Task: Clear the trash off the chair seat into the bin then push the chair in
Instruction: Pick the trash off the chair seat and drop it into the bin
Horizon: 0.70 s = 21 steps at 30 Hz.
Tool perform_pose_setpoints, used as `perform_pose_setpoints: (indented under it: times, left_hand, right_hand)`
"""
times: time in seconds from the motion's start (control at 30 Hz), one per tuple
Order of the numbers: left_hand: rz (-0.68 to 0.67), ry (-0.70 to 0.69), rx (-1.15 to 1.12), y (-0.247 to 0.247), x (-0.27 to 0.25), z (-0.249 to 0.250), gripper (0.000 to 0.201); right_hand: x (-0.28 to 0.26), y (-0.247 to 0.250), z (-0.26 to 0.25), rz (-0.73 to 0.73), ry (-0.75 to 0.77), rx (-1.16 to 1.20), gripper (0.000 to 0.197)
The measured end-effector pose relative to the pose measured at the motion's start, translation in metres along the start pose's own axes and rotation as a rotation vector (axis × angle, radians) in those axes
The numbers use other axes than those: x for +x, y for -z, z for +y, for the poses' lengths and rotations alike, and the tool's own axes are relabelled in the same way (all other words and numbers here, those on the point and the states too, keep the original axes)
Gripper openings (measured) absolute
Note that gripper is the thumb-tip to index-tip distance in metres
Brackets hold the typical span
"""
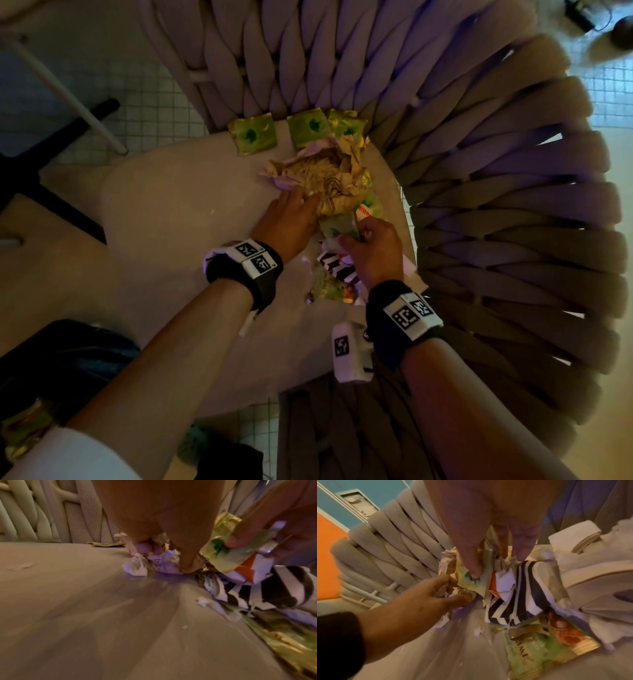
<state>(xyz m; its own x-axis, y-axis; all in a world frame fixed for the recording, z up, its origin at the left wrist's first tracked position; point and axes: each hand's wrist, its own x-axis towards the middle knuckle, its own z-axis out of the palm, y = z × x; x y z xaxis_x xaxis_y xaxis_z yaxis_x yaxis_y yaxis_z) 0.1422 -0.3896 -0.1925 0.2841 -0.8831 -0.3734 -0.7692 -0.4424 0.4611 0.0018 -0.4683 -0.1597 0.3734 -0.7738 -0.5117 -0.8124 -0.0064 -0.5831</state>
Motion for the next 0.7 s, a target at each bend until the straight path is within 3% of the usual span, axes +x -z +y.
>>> perform_pose_setpoints:
  times: [0.1, 0.23, 0.37, 0.53, 0.7]
  left_hand:
    - [0.040, -0.042, 0.012, -0.002, -0.009, -0.004, 0.028]
    - [0.076, -0.035, -0.032, -0.002, -0.023, -0.011, 0.035]
    - [0.131, -0.016, -0.143, 0.007, -0.042, -0.015, 0.031]
    - [0.257, 0.025, -0.400, 0.019, -0.075, -0.021, 0.031]
    - [0.425, 0.043, -0.584, 0.028, -0.126, -0.039, 0.020]
  right_hand:
    - [-0.002, 0.000, -0.007, 0.050, 0.018, -0.013, 0.017]
    - [-0.009, -0.011, -0.008, -0.030, 0.004, 0.013, 0.039]
    - [-0.013, -0.011, -0.014, -0.103, 0.028, 0.002, 0.025]
    - [-0.030, -0.005, -0.011, -0.149, 0.081, 0.110, 0.044]
    - [-0.068, 0.006, -0.020, -0.165, 0.129, 0.224, 0.023]
